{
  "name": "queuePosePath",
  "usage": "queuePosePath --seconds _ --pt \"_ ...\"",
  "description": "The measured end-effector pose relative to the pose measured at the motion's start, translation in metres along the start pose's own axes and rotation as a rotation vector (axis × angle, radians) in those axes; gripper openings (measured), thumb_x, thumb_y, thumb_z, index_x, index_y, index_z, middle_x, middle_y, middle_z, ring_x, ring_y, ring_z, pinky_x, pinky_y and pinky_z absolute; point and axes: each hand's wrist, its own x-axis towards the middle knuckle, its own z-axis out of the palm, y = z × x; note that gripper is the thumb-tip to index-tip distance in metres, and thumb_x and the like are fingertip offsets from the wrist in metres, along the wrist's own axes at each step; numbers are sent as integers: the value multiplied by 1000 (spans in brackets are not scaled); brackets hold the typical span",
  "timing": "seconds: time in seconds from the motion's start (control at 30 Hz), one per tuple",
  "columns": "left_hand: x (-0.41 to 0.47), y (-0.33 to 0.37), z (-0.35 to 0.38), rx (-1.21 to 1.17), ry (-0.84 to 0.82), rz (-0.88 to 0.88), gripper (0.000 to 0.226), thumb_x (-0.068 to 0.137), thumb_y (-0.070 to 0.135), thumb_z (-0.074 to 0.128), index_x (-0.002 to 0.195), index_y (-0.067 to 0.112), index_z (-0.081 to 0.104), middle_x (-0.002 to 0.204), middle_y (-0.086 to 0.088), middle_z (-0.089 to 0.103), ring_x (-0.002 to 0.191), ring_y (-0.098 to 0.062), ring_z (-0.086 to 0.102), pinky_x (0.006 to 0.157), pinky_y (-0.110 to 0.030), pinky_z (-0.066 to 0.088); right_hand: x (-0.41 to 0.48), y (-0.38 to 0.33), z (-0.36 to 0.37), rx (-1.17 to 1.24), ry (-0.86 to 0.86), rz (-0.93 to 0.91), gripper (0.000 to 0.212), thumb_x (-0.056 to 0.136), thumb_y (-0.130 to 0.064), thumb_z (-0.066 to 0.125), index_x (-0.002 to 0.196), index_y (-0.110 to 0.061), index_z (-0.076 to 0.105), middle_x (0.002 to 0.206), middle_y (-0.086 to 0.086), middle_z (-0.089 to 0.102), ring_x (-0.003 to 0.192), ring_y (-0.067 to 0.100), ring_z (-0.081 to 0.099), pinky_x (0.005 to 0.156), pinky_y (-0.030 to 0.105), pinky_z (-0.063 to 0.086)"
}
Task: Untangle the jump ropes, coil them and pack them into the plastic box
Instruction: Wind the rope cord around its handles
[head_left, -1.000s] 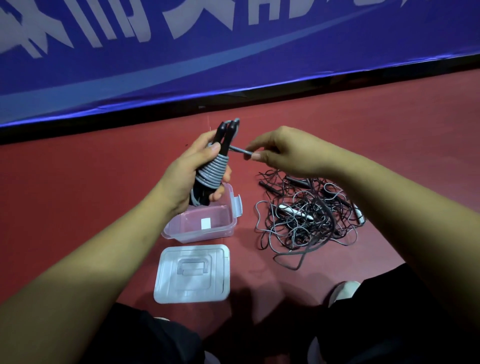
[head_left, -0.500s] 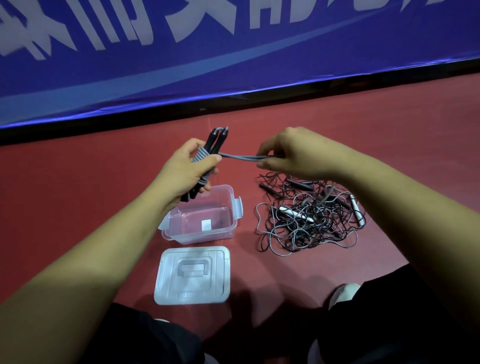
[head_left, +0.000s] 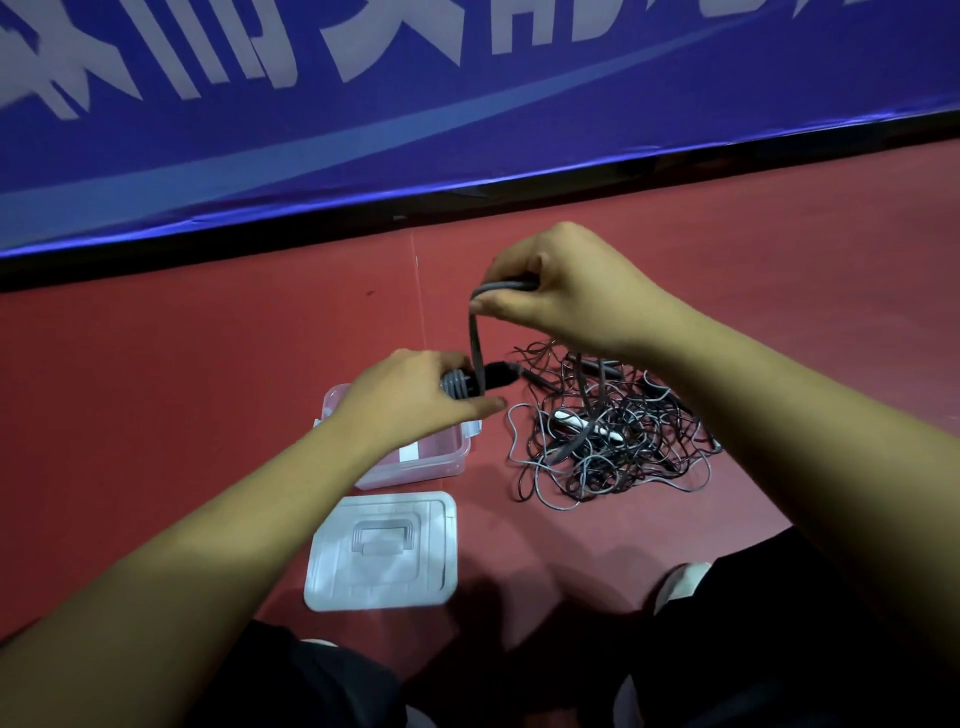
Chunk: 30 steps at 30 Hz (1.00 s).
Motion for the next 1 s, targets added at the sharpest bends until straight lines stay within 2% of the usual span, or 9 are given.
queuePosePath --seconds 0.1,0.2,0.3,0.4,0.5,0.63,0.7,0.9,1.0 --pt "-4 11 1 -171 -56 53 13 83 58 65 86 45 66 53 11 58 46 -8 55 49 -26 44 1 8 -5 15 84 47 19 87 -27 71 85 -9 76 74 9 71 72 25 63 62 37 46" --pt "-6 11 0 -365 -149 151 11 88 38 70 81 39 61 64 3 65 50 -12 59 51 -25 47 2 19 -12 -56 97 92 18 84 -32 76 86 -14 77 75 4 72 71 18 66 63 36 50" --pt "-10 10 -1 -580 -213 213 12 89 27 71 85 26 60 67 -6 63 52 -18 58 49 -30 49 -1 29 -17 -72 74 151 22 78 -34 81 92 -19 75 68 -9 65 62 -1 60 58 23 45" --pt "-11 9 -4 -864 -213 210 22 82 30 64 85 11 53 66 -8 60 45 -20 53 42 -19 40 -5 34 -17 -25 45 176 15 79 -32 81 88 -22 74 62 -12 60 55 -6 56 54 11 36" --pt "-8 4 -6 -1162 -223 222 35 80 33 63 95 4 51 66 -14 56 43 -23 50 42 -21 40 -6 35 -15 23 -5 200 14 83 -33 77 86 -19 77 67 -6 68 55 -1 57 54 16 41" --pt "0 -1 -7 -1481 -134 238 65 79 42 76 130 19 42 70 -18 55 45 -25 53 47 -26 43 -7 37 -14 99 -85 252 11 87 -32 72 92 -22 75 60 -2 64 46 2 49 49 15 39" --pt "2 -1 -8 -1552 -120 259 67 81 42 74 137 29 39 73 -18 56 45 -25 55 48 -27 45 -7 37 -11 124 -120 264 9 89 -27 71 95 -21 74 62 -2 67 46 2 50 51 15 42" --pt "0 -1 -11 -1656 -236 230 51 82 46 68 118 15 51 72 -16 55 44 -26 53 48 -26 46 -7 37 -4 27 -239 276 15 92 -22 68 92 -8 74 69 -2 69 53 -2 57 53 8 42" --pt "1 0 -17 -1664 -237 144 43 91 52 48 110 15 58 69 -12 55 42 -24 53 47 -24 45 -7 32 -1 48 -281 263 18 94 -23 65 91 -6 71 64 -3 65 49 3 54 51 12 42"
